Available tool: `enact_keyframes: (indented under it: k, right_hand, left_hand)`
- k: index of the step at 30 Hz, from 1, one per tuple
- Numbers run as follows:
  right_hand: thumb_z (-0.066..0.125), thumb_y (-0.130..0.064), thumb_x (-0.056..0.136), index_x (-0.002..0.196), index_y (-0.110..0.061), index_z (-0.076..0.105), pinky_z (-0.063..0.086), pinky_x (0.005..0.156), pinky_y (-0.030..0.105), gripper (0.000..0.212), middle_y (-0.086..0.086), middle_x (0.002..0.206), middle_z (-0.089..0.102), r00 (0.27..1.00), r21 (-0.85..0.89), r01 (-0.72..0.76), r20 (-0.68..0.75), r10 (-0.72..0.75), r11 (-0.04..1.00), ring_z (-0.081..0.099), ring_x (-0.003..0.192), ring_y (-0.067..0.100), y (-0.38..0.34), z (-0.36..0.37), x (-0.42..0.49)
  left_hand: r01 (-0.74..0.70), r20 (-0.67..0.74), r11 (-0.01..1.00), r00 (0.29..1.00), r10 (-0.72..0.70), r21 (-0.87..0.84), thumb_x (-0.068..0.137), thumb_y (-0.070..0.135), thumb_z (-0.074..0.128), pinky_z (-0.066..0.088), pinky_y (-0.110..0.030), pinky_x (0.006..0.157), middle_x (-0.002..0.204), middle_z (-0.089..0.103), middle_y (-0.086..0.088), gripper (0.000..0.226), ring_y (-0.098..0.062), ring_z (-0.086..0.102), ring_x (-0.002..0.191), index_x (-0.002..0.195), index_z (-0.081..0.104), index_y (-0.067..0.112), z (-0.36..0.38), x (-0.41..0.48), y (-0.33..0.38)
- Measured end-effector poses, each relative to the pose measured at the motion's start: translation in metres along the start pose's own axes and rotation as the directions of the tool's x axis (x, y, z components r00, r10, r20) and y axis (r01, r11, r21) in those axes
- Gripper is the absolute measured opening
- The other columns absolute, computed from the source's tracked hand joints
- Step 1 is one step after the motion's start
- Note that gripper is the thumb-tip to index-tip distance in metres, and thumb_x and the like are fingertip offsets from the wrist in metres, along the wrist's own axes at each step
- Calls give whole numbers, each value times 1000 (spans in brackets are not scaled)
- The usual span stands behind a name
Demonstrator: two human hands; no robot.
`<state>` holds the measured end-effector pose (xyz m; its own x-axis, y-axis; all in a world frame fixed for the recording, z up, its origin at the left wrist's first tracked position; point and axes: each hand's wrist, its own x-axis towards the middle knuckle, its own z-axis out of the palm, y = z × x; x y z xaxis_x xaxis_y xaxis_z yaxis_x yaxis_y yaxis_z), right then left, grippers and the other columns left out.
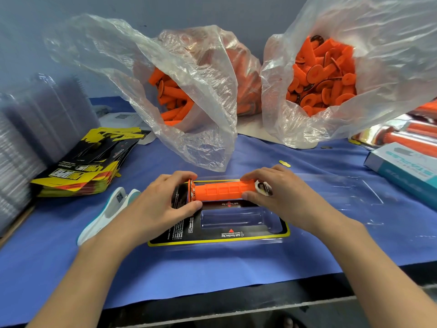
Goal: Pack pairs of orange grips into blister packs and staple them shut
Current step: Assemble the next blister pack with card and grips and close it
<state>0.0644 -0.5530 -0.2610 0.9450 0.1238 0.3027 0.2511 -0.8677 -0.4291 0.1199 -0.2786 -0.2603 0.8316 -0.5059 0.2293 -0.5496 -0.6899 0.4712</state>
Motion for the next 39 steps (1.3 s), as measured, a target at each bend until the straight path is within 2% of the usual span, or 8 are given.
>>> enact_keyframes:
  k: [3,9,16,22,27,32,36,39]
  right_hand:
    - [62,-49,90,120,-33,62,40,89,30,34,-12,110,66,999,-51,38,0,-38,998,48,100,15,-2,0,-1]
    - [60,-48,92,125,-30,60,37,91,27,37,-12,114,62,999,-112,51,26,-48,992,47,100,13,-3,1,-1]
    - [53,-48,96,128,-31,60,39,90,29,37,-11,115,60,998,-146,49,54,-42,988,48,101,14,-4,1,-1]
    - [45,-44,100,117,-34,61,37,89,27,26,-14,112,60,998,-127,32,61,-24,991,48,101,12,-3,0,-2]
    - [44,-45,100,113,-33,67,40,93,30,28,-15,112,61,999,-50,4,51,-1,999,49,106,13,-2,-6,5]
    - [48,-42,99,114,-32,68,43,87,28,27,-17,107,64,997,143,-2,-76,13,990,55,103,8,-9,-21,30]
    - [50,-36,101,118,-30,67,38,74,10,25,-29,93,56,994,258,-36,-91,61,966,53,95,-1,-8,-29,49]
    - [51,-34,101,120,-25,67,39,77,19,26,-21,96,60,989,306,-84,-88,116,948,54,96,4,-1,-35,52]
  left_hand:
    - [-25,-7,1000,1000,25,17,84,54,66,28,4,80,104,51,25,49,25,42,99,128,49,43,-1,0,0]
    - [3,13,999,1000,-4,33,83,63,57,32,1,79,101,50,27,53,23,43,98,132,45,45,1,1,-4]
    - [-24,68,999,997,21,40,84,73,34,37,-26,97,127,52,22,70,1,44,116,142,42,36,4,4,-6]
    - [-40,32,999,999,40,5,93,63,28,36,-24,95,121,53,24,55,0,46,115,138,47,37,3,4,-3]
    - [-39,-38,998,999,37,-40,95,57,31,34,-18,94,121,53,24,52,2,47,116,137,49,34,0,8,4]
    - [-65,-266,988,964,27,-137,99,45,42,32,1,87,118,61,15,39,14,51,102,129,58,27,-18,30,19]
    - [-100,-329,958,944,6,-268,102,37,47,46,-24,91,115,67,10,27,-8,61,107,122,61,27,-33,49,41]
    - [-157,-296,911,954,41,-381,98,36,50,49,-23,90,109,70,11,21,-10,65,104,115,62,32,-30,70,78]
